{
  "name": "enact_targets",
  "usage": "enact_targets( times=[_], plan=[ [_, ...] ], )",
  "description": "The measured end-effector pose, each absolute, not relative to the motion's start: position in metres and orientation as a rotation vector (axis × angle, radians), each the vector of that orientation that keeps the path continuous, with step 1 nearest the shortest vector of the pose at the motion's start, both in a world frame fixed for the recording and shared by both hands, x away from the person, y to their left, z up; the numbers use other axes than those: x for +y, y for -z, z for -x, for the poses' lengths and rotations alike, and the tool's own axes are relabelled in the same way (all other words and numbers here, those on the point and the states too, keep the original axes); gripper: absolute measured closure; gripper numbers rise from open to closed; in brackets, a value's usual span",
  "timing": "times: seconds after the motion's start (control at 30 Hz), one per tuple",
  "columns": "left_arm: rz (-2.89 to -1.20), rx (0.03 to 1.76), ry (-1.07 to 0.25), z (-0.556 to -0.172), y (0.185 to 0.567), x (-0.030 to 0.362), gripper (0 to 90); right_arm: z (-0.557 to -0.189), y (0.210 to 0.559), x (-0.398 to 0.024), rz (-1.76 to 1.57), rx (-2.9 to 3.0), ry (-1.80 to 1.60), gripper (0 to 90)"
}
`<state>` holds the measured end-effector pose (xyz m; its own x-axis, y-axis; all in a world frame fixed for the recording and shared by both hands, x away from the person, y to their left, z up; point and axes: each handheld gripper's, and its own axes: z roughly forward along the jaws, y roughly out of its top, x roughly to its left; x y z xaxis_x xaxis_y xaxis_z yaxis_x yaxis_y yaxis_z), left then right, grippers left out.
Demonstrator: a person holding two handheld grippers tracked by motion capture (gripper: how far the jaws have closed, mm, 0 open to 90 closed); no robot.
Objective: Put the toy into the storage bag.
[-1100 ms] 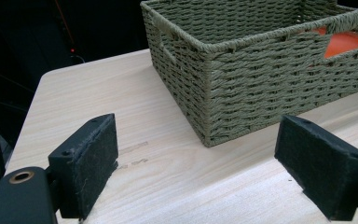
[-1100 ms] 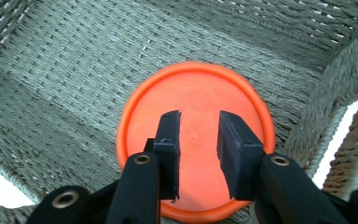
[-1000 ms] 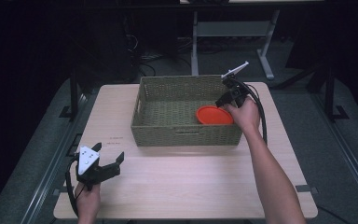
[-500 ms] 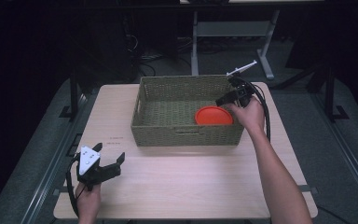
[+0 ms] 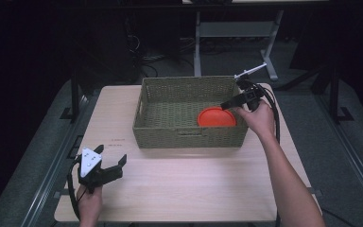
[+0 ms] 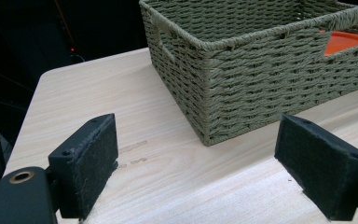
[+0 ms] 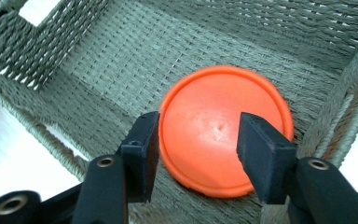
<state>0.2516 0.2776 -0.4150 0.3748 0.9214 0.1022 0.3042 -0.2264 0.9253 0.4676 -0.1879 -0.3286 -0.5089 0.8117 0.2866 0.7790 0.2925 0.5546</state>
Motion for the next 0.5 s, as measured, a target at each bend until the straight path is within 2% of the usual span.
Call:
enact_targets(
  times=[0.33,0.5],
  plan=[
    [-1.736,1.084,-0.866,-0.251,0.415,0.277,12.8,-0.458,0.325,-0.191,-1.515,2.504,-1.089,39.2],
    [-1.734,1.086,-0.865,-0.251,0.415,0.277,12.8,-0.453,0.327,-0.193,-1.506,2.516,-1.118,38.9]
  ],
)
